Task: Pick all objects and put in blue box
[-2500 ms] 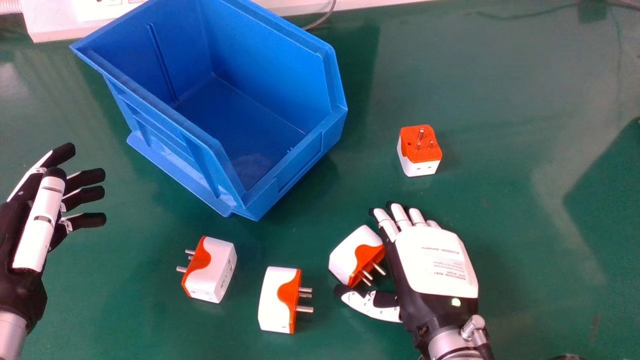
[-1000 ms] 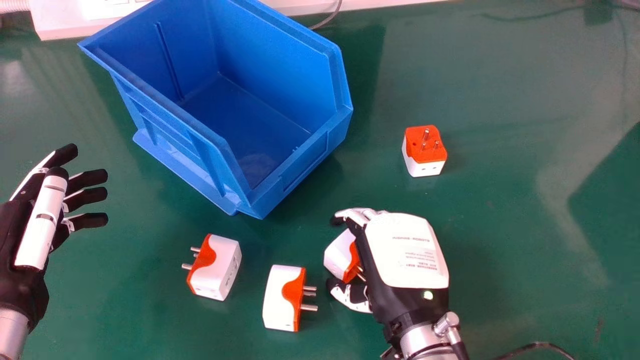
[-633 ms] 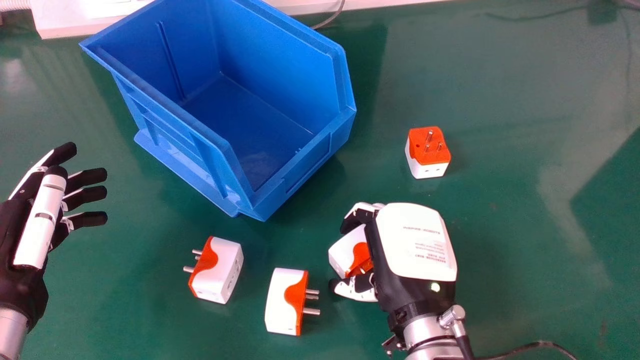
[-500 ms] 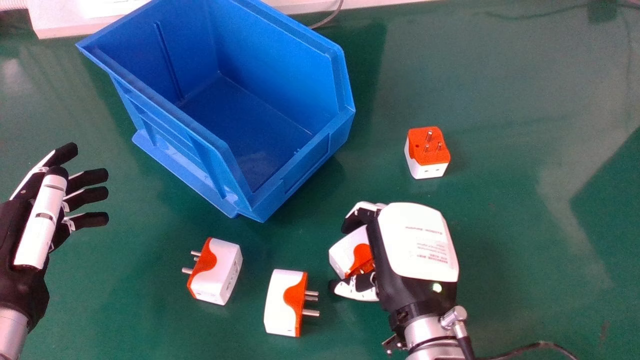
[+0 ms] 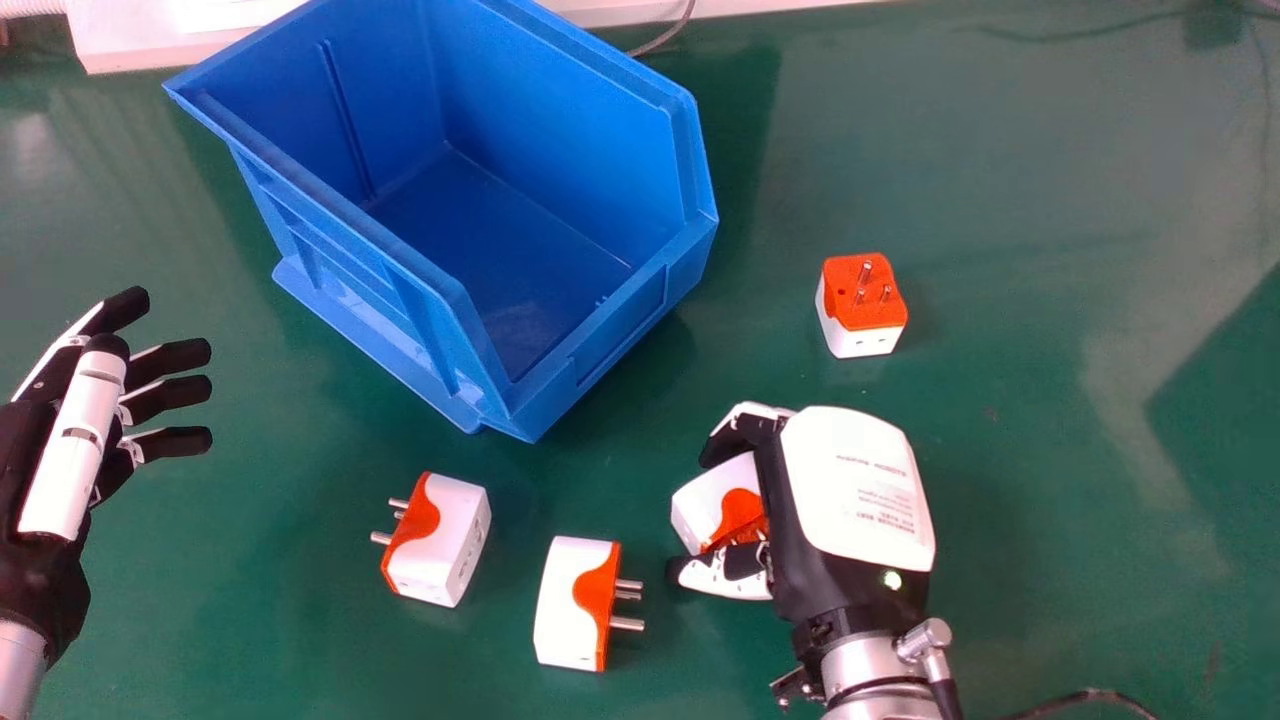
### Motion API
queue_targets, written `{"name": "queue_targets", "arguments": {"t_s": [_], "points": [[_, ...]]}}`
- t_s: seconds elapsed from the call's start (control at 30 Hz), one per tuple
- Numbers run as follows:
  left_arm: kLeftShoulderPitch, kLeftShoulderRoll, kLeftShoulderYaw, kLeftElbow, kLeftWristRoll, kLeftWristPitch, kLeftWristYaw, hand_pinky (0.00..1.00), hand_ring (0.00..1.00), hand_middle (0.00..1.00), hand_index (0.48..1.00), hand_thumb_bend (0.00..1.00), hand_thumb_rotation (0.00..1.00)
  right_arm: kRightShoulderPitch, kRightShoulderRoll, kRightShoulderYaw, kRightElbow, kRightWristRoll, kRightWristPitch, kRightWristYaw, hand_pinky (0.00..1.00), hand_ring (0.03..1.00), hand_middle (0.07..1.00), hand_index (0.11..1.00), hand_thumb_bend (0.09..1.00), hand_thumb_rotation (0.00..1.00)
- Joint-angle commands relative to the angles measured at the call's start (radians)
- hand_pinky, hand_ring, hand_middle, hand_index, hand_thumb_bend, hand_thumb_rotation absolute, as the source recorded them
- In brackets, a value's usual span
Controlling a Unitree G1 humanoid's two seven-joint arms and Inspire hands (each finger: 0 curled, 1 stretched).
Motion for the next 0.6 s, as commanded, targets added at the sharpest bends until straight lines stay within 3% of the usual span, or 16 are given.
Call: {"name": "queue_targets", "arguments": {"t_s": [0.0,0.23,0.57], "points": [[0.002,0.023,0.013,-0.021,-0.006,-0.009,-0.006,0.66,0.76,0.77,0.893,0.11,0.90,0.014,-0.002,-0.013,0.002,0.003,0.017,-0.010,0.34,0.442,0.540,0.535,0.491,0.00],[0.000,0.027,0.014,-0.024,-0.003,-0.007,-0.010,0.66,0.76,0.77,0.892,0.11,0.89,0.025,0.011,-0.023,-0.029,0.009,0.027,0.000,0.33,0.439,0.538,0.539,0.491,0.00],[-0.005,0.039,0.014,-0.010,-0.003,-0.008,-0.015,0.65,0.76,0.77,0.891,0.11,0.88,0.070,0.023,-0.055,-0.164,0.044,0.043,0.055,0.33,0.440,0.539,0.539,0.491,0.00]]}}
